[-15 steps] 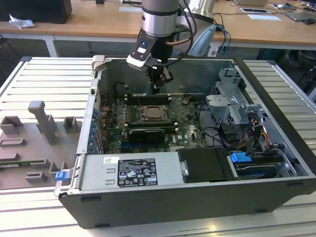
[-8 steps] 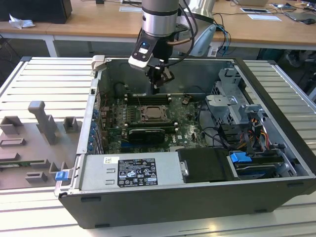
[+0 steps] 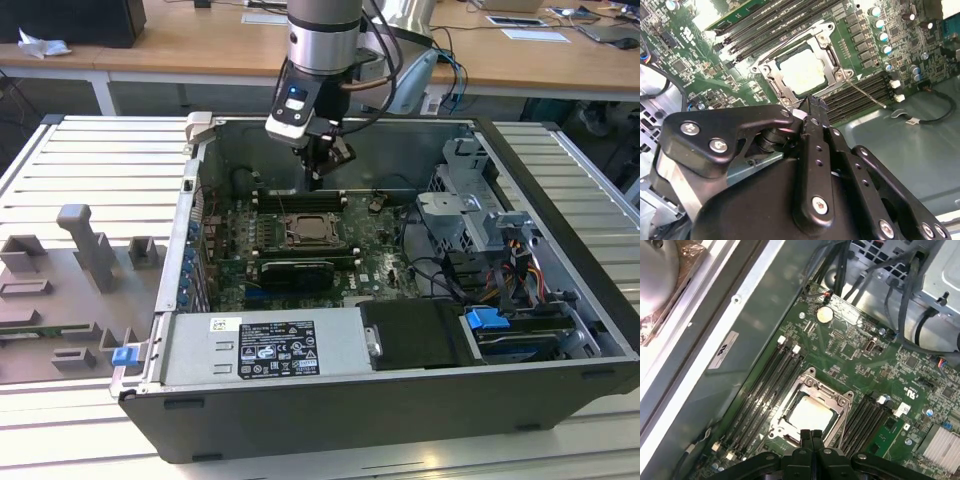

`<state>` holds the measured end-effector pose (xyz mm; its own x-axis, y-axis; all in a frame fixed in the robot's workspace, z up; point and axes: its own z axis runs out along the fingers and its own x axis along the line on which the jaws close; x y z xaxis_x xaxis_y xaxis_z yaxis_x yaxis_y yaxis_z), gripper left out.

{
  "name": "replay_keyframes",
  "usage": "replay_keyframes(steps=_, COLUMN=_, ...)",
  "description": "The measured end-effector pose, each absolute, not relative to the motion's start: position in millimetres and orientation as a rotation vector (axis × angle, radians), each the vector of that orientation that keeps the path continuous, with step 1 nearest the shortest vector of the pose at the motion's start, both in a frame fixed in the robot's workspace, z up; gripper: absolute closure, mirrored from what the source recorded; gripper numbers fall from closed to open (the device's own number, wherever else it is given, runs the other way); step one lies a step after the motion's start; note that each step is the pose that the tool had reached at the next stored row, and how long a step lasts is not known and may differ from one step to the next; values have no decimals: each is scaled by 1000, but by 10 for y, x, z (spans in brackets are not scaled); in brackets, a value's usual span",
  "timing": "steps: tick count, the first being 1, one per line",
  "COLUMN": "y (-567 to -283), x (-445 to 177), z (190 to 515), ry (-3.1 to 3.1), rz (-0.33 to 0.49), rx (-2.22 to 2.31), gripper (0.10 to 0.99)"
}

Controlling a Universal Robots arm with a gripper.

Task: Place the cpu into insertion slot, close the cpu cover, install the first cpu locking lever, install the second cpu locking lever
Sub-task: 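Install the first cpu locking lever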

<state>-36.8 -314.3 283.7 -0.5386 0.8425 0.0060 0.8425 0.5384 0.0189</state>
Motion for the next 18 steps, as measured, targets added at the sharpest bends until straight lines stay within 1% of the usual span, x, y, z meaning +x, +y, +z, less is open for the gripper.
replay_keyframes(steps=18, y=-3143, x=-368, z=2838, ry=2879, rz=31, rx=1253, gripper=980)
